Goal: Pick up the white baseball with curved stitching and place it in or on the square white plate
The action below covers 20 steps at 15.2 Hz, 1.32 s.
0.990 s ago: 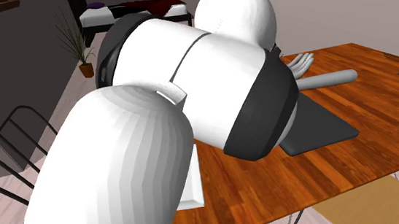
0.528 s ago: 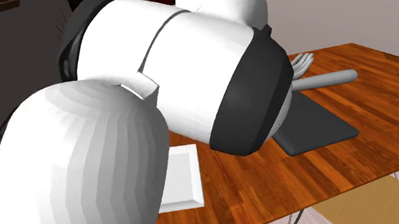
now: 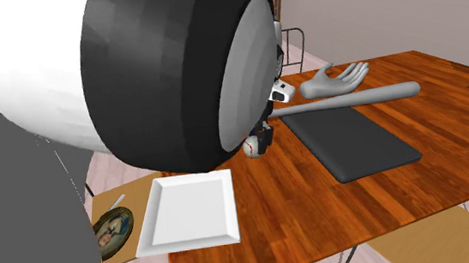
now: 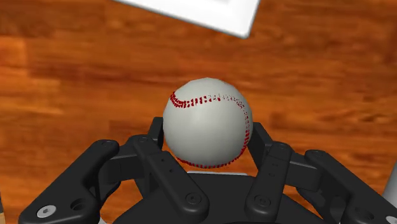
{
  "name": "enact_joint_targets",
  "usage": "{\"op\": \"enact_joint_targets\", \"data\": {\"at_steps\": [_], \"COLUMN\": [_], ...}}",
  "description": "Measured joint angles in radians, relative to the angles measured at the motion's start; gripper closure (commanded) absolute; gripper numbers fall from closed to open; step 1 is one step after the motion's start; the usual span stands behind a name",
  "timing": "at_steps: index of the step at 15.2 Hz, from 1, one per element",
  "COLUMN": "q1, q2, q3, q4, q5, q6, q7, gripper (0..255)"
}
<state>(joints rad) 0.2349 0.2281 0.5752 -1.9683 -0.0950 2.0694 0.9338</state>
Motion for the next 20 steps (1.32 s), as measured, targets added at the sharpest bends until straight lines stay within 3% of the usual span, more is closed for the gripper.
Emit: {"op": "enact_joint_targets", "data": {"at_steps": [8, 13, 16, 20], "q1": [0.02, 0.081, 0.143, 0.168], "q2": [-0.29, -0.452, -0.557, -0.574], "q3": [0.066, 0.089, 0.106, 0.122], "q4": [-0.311, -0.453, -0.527, -0.583], "q5": [0.194, 0.322, 0.404, 0.437], "q6": [0.074, 0.079, 0.064, 0.106], "q7": [-0.016, -0.024, -0.008, -0.001], "gripper": [255, 255, 255, 255]}}
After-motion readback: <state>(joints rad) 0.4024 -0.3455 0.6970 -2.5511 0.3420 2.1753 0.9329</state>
